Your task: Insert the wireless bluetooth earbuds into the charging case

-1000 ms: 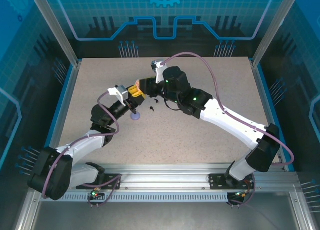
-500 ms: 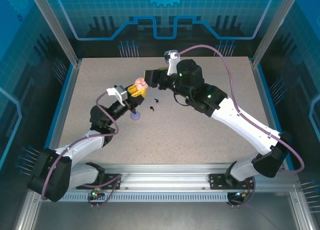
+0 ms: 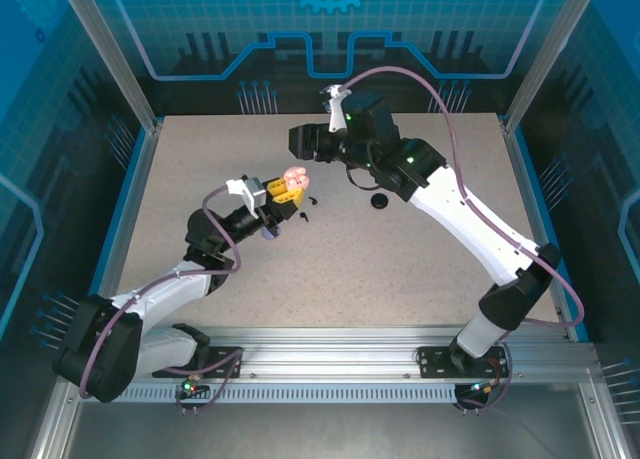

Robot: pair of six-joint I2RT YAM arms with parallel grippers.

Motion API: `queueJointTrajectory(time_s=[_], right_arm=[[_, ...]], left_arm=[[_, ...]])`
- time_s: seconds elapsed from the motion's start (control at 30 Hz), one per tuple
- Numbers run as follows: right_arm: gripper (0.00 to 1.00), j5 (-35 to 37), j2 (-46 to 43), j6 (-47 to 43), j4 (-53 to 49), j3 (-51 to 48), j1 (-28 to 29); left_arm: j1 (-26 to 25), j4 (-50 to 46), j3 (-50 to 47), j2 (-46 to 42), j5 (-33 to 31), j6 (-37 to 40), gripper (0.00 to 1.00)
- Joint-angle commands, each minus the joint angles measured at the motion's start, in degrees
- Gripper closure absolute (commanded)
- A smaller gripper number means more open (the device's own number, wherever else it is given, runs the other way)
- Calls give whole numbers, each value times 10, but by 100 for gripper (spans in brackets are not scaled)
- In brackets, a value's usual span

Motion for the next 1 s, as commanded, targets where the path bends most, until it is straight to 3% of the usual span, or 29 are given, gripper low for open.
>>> queueJointTrajectory(time_s=[0.0,0.13,0.27,0.4,0.6,0.83,0.97], right_arm=[[31,-29,29,-11,-72,48,-14],[36,-51,66,-17,-126,100,-15],[52,-65,89,-20,-162,127,-15],[66,-79,91,-20,-175,120,-15],[76,-106,69,-32,-185,74,-4],[84,-123,-33,-36,-183,-31,27],[80,-35,-134,16,-140,-131,9]], left_arm=[[-16,-23,2,-9,27,29,100],[-27,-43,3,-9,26,45,100],[-29,-43,5,-7,23,48,100],[-29,-42,7,-9,11,53,100],[-30,-56,17,-18,-4,65,100],[-29,-86,20,-29,-25,77,100],[-30,-78,16,-24,-32,65,100]])
